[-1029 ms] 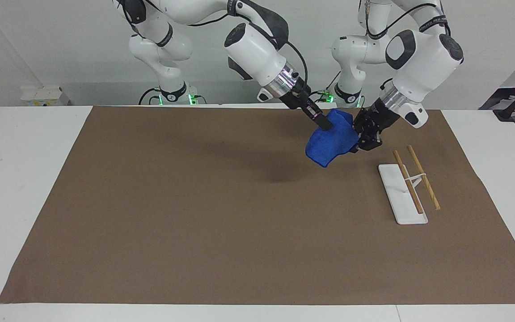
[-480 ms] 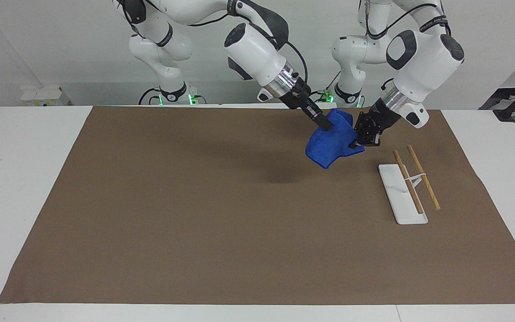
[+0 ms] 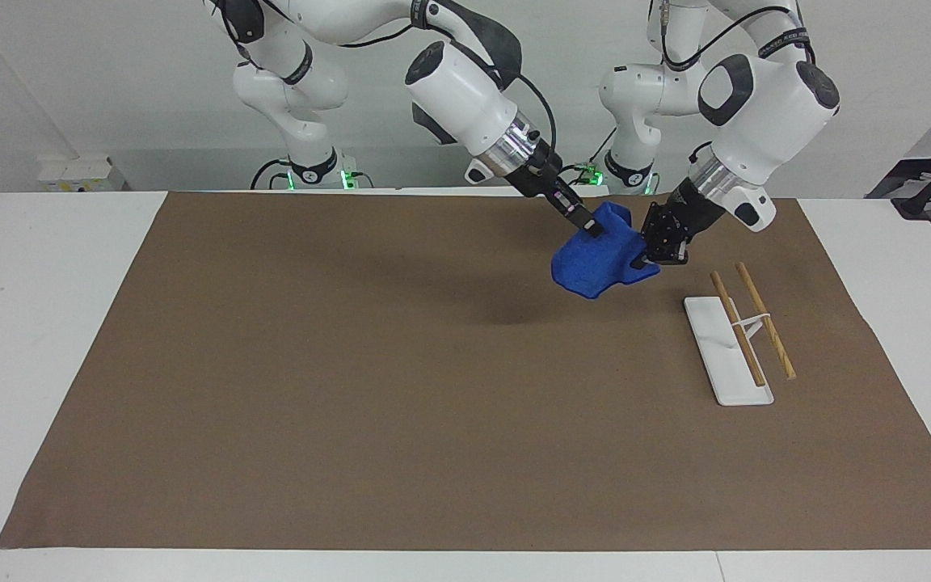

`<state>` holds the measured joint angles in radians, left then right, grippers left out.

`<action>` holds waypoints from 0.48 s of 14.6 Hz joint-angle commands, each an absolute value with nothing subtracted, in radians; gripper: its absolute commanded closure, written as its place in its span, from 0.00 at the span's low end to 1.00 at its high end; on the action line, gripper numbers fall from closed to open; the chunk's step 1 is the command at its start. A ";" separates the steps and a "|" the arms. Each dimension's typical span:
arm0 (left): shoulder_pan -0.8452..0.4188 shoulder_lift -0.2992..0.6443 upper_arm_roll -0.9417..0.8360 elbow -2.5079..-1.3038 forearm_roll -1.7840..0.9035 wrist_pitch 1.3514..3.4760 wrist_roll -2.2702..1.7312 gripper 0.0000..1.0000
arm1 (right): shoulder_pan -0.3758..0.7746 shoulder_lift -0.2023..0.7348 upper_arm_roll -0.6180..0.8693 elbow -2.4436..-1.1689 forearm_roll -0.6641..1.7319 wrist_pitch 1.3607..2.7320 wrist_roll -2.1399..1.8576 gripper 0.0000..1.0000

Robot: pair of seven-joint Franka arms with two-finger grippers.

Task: Right arm passes towel to left arm to hang
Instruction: 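Open the right gripper and withdraw it while the left gripper holds the towel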

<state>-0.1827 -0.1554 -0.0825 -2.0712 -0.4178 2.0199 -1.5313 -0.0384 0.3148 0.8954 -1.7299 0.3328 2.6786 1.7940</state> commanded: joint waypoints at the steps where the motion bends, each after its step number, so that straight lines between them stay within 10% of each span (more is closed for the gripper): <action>1: -0.189 -0.173 -0.075 -2.091 -0.434 2.075 -1.525 1.00 | -0.055 0.322 0.914 -1.720 0.331 2.684 1.758 0.00; 7: -0.164 -0.129 -0.074 -2.042 -0.433 2.171 -1.324 1.00 | -0.064 0.210 0.822 -1.842 0.308 2.671 1.319 0.00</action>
<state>-0.1751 -0.1474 -0.0803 -2.0599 -0.4178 2.1486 -1.4221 -0.0471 0.2820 0.8606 -1.7568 0.3222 2.6722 1.4905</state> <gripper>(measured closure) 0.969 0.000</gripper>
